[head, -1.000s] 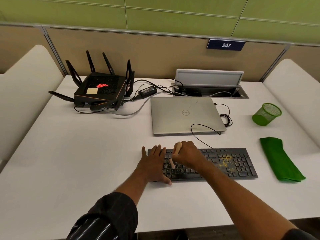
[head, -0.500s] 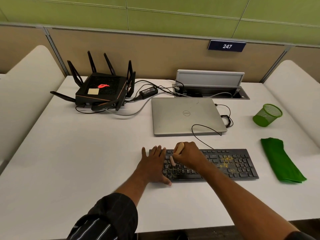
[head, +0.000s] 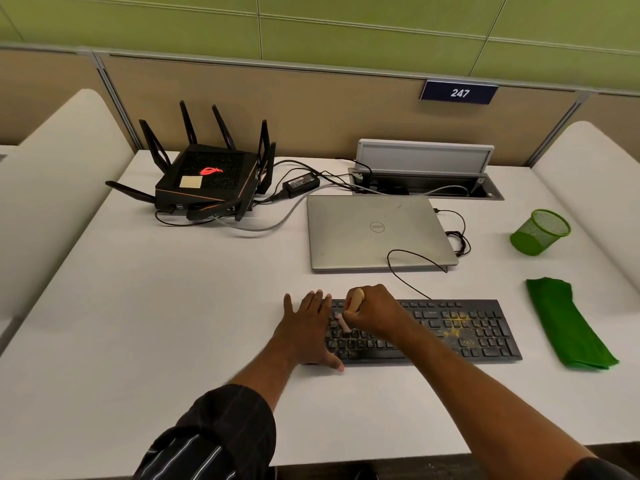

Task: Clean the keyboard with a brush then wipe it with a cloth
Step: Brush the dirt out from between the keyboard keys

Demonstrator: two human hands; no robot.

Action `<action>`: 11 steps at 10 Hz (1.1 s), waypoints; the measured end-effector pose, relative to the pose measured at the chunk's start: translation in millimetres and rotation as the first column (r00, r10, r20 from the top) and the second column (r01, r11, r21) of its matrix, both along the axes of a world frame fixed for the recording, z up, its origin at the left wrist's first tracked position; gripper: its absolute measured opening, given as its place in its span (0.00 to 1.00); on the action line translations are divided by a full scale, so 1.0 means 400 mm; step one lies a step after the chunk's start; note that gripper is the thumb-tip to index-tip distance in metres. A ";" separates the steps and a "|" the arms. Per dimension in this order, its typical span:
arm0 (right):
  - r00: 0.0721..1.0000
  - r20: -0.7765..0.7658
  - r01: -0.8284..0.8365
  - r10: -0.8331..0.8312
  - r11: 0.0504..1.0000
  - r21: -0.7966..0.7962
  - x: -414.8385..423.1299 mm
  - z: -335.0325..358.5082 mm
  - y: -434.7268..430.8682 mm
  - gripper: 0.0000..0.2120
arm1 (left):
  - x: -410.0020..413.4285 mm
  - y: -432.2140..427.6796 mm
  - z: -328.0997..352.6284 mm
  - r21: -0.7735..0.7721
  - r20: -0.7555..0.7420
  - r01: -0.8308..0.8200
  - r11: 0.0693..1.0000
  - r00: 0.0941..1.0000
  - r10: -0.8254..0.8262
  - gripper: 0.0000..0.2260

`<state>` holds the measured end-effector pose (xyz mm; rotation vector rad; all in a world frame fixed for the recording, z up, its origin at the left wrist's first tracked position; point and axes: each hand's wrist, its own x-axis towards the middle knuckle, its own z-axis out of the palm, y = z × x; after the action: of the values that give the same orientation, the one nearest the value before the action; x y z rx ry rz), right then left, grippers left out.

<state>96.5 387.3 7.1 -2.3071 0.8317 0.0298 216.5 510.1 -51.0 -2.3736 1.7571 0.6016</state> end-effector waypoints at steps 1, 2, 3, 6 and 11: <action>0.999 -0.041 -0.023 0.024 1.000 0.005 0.002 0.011 -0.002 0.02 | 0.002 -0.001 -0.001 -0.001 -0.005 -0.001 1.000 1.000 0.001 0.62; 0.999 0.022 0.023 -0.023 1.000 -0.003 0.003 0.016 0.002 0.03 | 0.002 0.000 -0.001 -0.003 0.000 0.002 1.000 1.000 -0.002 0.62; 0.998 0.045 0.037 -0.036 0.999 -0.021 0.004 0.010 0.012 0.02 | 0.002 0.001 -0.002 0.000 -0.004 0.001 1.000 1.000 -0.001 0.62; 0.997 0.035 0.063 -0.062 0.998 -0.019 0.011 0.017 0.015 0.03 | 0.004 0.003 -0.003 -0.013 -0.021 -0.003 1.000 1.000 0.003 0.62; 0.998 -0.066 0.012 -0.014 1.000 -0.018 0.014 0.011 0.022 0.03 | 0.007 0.008 -0.013 -0.025 -0.016 0.001 1.000 1.000 -0.001 0.63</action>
<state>102.2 396.1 11.6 -2.3280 0.8837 0.0942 219.4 513.3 -56.1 -2.3908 1.7827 0.6038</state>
